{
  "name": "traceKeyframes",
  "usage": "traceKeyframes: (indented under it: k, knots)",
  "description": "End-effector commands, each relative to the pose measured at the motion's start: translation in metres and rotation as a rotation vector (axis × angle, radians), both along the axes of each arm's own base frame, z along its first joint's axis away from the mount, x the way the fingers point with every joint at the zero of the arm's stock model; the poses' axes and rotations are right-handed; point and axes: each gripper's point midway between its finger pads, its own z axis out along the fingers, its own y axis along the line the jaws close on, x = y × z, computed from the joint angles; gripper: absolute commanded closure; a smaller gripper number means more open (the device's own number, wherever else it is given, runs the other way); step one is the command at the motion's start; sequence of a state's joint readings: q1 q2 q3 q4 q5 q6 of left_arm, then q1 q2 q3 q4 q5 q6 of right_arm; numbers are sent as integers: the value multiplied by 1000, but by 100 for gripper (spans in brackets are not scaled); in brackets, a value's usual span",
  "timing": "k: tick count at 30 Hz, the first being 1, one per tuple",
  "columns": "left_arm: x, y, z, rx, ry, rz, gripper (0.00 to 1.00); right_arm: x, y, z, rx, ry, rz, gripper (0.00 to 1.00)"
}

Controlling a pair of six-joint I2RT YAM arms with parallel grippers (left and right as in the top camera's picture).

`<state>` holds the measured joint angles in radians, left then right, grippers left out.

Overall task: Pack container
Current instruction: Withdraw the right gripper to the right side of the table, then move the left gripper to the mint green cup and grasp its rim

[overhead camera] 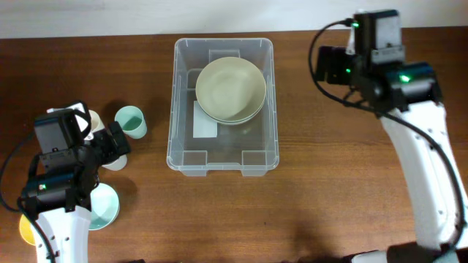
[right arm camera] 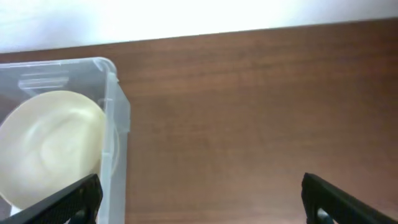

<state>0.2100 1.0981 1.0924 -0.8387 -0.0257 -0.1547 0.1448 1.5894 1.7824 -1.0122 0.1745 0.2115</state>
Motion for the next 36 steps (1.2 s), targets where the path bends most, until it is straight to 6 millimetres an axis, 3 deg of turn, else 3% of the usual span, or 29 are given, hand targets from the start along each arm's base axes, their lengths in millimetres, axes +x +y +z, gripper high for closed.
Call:
traceKeyframes:
  k: [1,6,12,18,22,28,36]
  knots:
    - [4,0,9,-8,-33,3,1,-20,-28,17,12,-25,-124,3]
    - [15,-6,14,-17,-45,-27,2,-65,-45,39,38,-33,-181,2]
    - [52,-17,20,-23,-5,-79,5,-107,-57,15,12,141,-214,2]
    - [103,-40,-15,-4,171,-215,7,-110,-57,6,7,177,-214,1]
    - [120,-59,-49,3,257,-287,6,-109,-57,4,6,185,-213,1]
    - [115,-65,-103,-26,424,-294,5,-106,-57,-1,3,201,-213,0]
    - [112,-59,-139,-15,525,-280,7,-103,-56,-7,4,222,-211,0]
